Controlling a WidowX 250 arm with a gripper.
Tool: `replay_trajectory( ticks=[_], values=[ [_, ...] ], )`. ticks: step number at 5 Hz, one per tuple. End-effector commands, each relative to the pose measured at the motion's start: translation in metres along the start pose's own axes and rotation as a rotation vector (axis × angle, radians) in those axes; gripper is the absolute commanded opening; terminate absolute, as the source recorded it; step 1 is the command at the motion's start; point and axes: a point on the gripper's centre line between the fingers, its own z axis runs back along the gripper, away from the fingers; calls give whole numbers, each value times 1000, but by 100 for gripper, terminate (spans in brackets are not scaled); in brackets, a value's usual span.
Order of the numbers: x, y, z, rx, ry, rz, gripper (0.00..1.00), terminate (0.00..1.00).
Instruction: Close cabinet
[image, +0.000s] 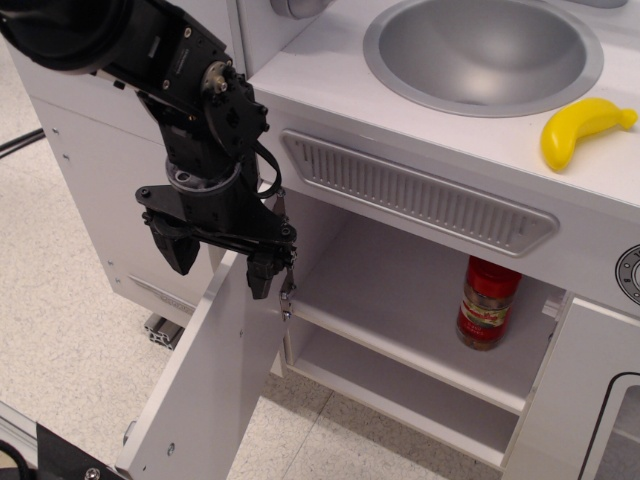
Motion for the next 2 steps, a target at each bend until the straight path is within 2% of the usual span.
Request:
replay_trajectory(
  ticks=[1, 2],
  values=[
    [0, 0, 0, 0, 0, 0, 100, 0],
    [-12, 14, 1, 14, -8, -36, 100, 0]
  ],
)
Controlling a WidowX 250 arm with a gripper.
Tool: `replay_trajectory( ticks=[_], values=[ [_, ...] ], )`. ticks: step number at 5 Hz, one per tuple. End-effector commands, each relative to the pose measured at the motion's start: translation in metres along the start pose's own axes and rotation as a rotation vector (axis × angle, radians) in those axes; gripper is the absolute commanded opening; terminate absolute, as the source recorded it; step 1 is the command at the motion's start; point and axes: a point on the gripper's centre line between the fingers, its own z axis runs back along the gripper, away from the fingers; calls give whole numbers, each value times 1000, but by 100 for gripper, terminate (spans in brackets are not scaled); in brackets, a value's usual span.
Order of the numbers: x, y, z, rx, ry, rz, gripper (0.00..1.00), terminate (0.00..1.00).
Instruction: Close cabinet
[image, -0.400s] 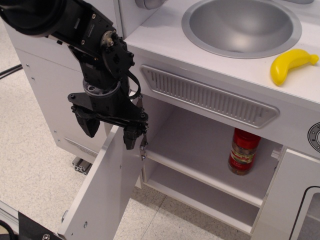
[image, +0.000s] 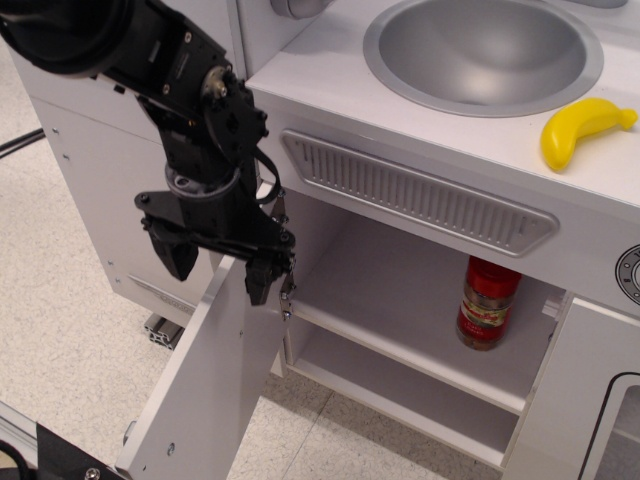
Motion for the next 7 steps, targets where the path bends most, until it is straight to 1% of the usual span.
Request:
replay_trajectory(
  ticks=[1, 2, 3, 4, 5, 7],
  values=[
    [-23, 21, 0, -34, -12, -56, 100, 0],
    [-42, 18, -3, -56, 14, -61, 100, 0],
    [-53, 9, -10, -65, 42, -48, 100, 0],
    [-56, -10, -19, -83, 53, -36, 100, 0],
    [-52, -35, -22, -97, 66, -9, 100, 0],
    [-37, -87, -17, -141, 72, 53, 100, 0]
  ],
)
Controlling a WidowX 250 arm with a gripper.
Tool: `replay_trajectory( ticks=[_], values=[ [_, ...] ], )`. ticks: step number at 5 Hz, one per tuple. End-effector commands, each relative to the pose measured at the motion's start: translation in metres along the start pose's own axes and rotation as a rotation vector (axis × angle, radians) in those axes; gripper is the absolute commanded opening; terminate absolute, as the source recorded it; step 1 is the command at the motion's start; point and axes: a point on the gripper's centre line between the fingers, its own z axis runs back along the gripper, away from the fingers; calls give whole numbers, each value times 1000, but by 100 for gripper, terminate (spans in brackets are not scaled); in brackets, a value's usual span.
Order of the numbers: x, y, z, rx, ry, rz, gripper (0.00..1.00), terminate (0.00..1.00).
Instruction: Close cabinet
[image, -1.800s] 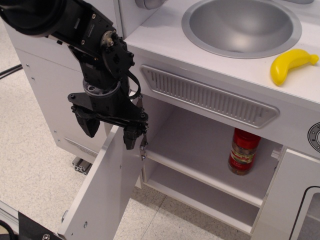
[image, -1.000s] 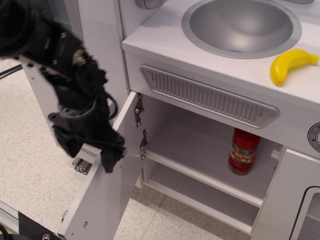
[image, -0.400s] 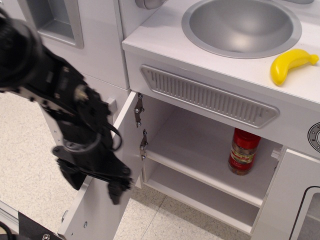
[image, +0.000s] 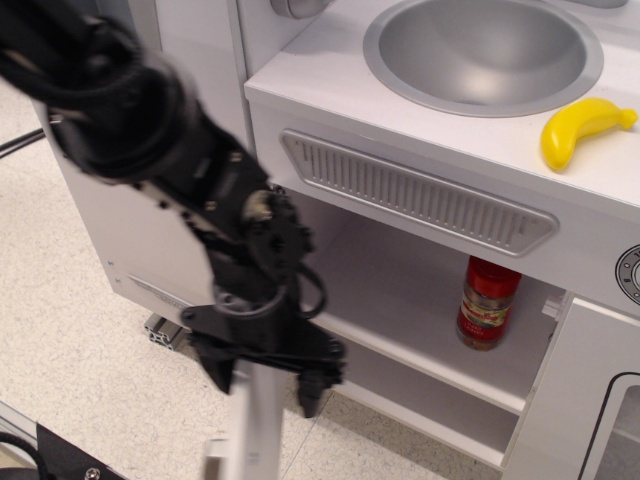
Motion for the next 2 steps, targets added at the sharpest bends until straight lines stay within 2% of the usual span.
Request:
replay_trajectory(
  ticks=[1, 2],
  values=[
    [22, -52, 16, -77, -34, 46, 100, 0],
    [33, -74, 32, -129, -38, 57, 100, 0]
  ],
)
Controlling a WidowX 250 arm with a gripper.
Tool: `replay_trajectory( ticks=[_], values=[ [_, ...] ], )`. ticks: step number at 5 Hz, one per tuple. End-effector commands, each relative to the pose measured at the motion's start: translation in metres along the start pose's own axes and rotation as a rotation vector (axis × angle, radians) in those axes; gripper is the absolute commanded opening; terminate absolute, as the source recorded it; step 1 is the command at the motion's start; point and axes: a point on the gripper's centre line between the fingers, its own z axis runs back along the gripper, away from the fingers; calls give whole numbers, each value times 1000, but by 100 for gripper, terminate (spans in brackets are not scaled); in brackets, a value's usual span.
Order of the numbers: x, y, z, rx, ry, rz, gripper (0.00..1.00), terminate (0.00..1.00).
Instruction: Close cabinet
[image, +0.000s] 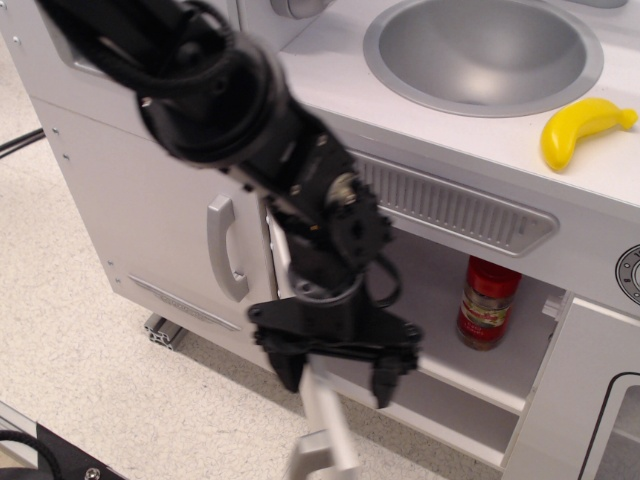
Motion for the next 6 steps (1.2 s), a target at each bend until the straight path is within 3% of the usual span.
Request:
replay_trajectory(
  ticks=[1, 2, 3, 5, 6],
  values=[
    [25, -34, 37, -106, -45, -5, 100, 0],
    [13, -23, 52, -110, -34, -58, 100, 0],
    [-8, 11, 50, -25, -34, -141, 100, 0],
    [-8, 64, 14, 104, -58, -217, 100, 0],
    [2, 67, -13, 143, -81, -228, 100, 0]
  ],
)
